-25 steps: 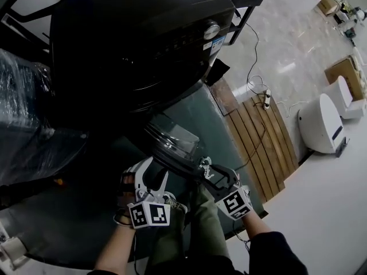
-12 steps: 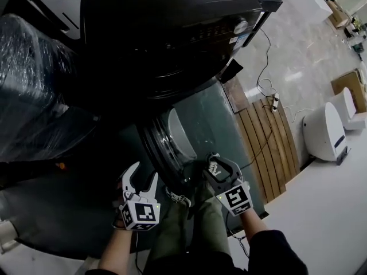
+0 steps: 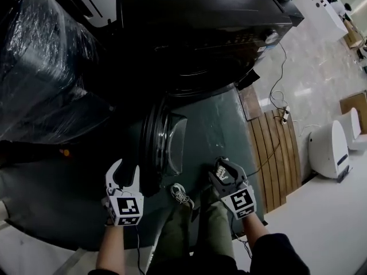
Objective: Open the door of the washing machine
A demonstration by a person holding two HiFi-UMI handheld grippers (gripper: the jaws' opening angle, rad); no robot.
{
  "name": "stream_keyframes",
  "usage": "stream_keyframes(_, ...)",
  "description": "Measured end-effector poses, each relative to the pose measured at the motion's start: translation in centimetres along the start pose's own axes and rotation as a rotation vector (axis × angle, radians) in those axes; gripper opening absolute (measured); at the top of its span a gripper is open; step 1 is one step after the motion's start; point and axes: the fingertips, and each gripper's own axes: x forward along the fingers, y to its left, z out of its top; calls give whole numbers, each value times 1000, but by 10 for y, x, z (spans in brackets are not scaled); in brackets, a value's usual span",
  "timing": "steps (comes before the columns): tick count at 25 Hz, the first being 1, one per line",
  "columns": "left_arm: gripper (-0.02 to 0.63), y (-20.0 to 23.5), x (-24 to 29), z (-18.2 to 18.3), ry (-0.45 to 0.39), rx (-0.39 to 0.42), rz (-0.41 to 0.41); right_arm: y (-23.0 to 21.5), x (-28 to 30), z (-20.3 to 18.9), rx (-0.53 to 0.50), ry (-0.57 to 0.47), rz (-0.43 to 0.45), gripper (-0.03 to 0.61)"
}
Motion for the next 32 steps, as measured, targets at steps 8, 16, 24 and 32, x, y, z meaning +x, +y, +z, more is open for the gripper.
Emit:
stream_keyframes(8,132,86,10,-25,-3,-1,124,23,14,18,-31,-9,30,183)
stream_keyframes(16,97,141,21,-33,10,5,179,33,26,27,-51,-1,38,181)
stream_keyframes(24,97,169,27,-34,11,-32,214,43,39,46,-58,-23,53,179)
stream_keyframes(32,115,175,11,-19,-36,-104,227,59,46,81,-73,-61,82,179)
